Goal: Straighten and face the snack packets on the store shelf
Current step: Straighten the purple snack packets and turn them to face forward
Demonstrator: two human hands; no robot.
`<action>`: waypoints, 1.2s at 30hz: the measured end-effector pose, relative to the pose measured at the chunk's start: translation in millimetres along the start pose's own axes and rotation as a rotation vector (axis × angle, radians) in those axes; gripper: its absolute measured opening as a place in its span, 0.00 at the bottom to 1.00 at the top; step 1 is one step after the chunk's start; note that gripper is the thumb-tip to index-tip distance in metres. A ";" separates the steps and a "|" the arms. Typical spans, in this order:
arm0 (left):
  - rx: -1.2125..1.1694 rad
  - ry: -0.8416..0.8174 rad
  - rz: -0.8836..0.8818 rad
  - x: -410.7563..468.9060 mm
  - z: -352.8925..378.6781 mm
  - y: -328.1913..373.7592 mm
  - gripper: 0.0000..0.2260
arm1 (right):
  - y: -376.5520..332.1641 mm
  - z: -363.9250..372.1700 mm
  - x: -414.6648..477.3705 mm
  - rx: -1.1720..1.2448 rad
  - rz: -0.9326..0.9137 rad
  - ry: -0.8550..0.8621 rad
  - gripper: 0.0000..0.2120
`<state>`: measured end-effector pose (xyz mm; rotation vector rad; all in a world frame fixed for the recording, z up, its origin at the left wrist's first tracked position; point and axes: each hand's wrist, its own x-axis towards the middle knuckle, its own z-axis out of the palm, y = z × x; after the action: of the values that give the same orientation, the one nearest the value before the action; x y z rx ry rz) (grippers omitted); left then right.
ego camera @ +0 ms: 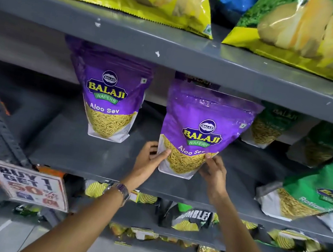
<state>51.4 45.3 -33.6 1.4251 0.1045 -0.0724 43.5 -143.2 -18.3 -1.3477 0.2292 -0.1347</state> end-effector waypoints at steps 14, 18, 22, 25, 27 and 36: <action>0.024 -0.015 0.007 -38.0 -3.8 -6.6 0.18 | 0.8 -10.3 -45.9 -0.054 0.036 0.034 0.11; 0.037 -0.015 -0.010 -38.5 -4.3 -6.5 0.21 | 2.9 -9.7 -46.8 -0.049 0.028 0.053 0.08; 0.025 -0.034 -0.007 -39.7 -5.2 -7.5 0.19 | 5.7 -10.7 -48.1 -0.037 0.010 0.039 0.10; 0.015 -0.041 -0.007 -39.5 -6.7 -6.5 0.16 | 7.2 -3.2 -49.2 -0.040 -0.013 0.104 0.10; 0.000 -0.068 -0.005 -40.2 -8.6 -4.3 0.12 | 13.7 3.4 -54.9 -0.102 -0.125 0.278 0.18; -0.045 0.442 0.304 -17.9 -76.6 5.1 0.09 | 62.0 81.6 -113.9 -0.430 -0.417 0.022 0.06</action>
<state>32.0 121.6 -37.4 1.3780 0.2498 0.4942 -49.5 -26.3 -52.3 -1.8114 -0.0122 -0.4713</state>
